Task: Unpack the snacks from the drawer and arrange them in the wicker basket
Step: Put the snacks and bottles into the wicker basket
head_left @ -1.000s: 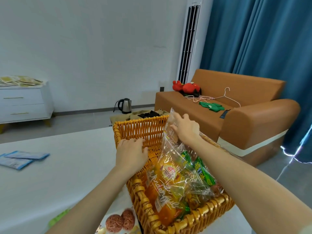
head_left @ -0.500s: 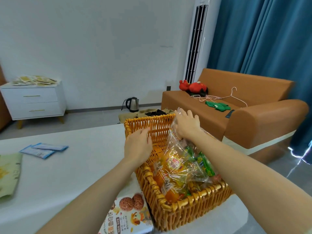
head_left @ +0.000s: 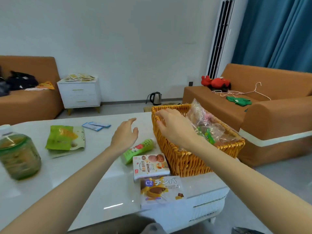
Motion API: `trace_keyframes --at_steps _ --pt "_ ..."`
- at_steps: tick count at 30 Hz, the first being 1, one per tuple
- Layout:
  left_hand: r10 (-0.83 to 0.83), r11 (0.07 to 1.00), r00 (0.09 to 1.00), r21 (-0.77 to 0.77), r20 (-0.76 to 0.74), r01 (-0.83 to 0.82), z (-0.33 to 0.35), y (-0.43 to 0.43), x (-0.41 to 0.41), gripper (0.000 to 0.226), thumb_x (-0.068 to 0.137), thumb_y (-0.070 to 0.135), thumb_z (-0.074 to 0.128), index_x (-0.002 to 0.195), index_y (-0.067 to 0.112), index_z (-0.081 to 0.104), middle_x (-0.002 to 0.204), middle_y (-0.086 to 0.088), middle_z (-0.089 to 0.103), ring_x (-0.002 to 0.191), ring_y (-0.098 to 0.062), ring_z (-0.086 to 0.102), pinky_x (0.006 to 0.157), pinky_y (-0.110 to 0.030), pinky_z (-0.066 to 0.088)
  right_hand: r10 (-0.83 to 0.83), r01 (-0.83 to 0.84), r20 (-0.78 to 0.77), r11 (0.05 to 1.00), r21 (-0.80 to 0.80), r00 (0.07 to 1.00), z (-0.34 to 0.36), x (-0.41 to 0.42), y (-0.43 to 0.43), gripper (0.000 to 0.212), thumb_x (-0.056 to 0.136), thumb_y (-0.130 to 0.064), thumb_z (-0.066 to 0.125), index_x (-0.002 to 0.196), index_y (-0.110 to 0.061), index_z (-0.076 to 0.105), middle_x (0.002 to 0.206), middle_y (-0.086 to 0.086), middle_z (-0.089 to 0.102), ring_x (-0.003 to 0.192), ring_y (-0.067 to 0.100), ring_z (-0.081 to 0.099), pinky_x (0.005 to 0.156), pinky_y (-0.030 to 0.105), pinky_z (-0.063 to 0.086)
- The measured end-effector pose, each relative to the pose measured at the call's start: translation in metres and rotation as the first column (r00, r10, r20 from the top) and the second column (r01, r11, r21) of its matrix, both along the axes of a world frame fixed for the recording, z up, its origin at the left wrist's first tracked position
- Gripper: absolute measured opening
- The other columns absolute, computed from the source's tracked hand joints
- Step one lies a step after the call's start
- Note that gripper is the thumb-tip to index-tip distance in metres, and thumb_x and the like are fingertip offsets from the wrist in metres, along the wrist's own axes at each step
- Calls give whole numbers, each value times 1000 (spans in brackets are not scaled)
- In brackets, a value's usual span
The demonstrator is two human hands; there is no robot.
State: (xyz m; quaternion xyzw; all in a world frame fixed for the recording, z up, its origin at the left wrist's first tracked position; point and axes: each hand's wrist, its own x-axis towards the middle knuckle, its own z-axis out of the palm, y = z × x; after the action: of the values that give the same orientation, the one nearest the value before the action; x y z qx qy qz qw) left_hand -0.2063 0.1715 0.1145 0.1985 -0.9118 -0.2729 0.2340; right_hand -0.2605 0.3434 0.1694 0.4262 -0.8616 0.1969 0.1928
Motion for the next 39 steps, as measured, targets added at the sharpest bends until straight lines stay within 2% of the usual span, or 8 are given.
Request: trace_keyframes --at_steps 4,7,11,14,18,23,30,39 --pt "-29 1000 993 10 117 28 -26 2 58 48 99 16 48 145 18 37 147 -6 42 135 -22 40 108 -31 32 46 -58 171 996 66 984 -35 47 13 34 96 -20 49 129 -15 55 125 2 59 113 19 55 90 41 52" --pt "-117 993 972 38 203 112 -46 5 88 52 96 11 51 146 16 36 148 -8 41 134 -23 40 106 -27 30 27 -94 275 968 233 961 -66 68 24 36 93 -21 55 128 -11 55 122 7 60 111 24 57 87 38 51" --pt "-204 978 924 34 324 204 -63 10 106 62 94 11 56 149 15 28 152 -9 35 136 -24 37 102 -22 29 -77 -231 488 811 538 869 -106 77 32 74 83 -30 73 144 -11 36 144 7 45 128 24 45 102 35 42" --pt "-269 962 893 53 360 269 -72 11 104 68 89 7 62 148 12 29 151 -9 36 136 -24 36 98 -19 30 -124 -255 491 731 633 862 -133 76 31 91 74 -28 83 146 -12 29 147 8 39 131 29 42 104 38 41" --pt "-299 940 806 12 510 341 -92 6 83 88 82 21 73 151 13 19 156 -11 24 141 -26 28 112 -31 29 -83 -197 370 729 656 925 -156 72 26 102 72 -23 84 150 -11 20 155 9 26 139 31 28 111 40 34" --pt "-238 931 698 -47 675 362 -106 0 43 113 76 22 79 153 15 -3 160 -10 7 145 -27 19 117 -37 23 -25 -226 367 748 624 930 -169 55 24 103 68 -33 85 148 -17 21 151 6 32 137 28 25 110 40 34" --pt "-236 957 752 15 616 289 -128 -13 36 120 70 33 82 152 7 -2 158 -9 0 147 -23 11 118 -30 18 6 -277 423 765 581 906 -166 48 26 102 67 -33 86 145 -17 23 147 5 33 132 25 26 106 35 33" --pt "-242 962 776 38 583 271 -131 -40 126 113 72 25 81 152 5 3 158 -9 7 146 -20 14 115 -24 17 28 -400 606 776 488 795 -123 72 25 97 66 -29 87 144 -24 28 136 -2 38 125 17 32 107 35 35"
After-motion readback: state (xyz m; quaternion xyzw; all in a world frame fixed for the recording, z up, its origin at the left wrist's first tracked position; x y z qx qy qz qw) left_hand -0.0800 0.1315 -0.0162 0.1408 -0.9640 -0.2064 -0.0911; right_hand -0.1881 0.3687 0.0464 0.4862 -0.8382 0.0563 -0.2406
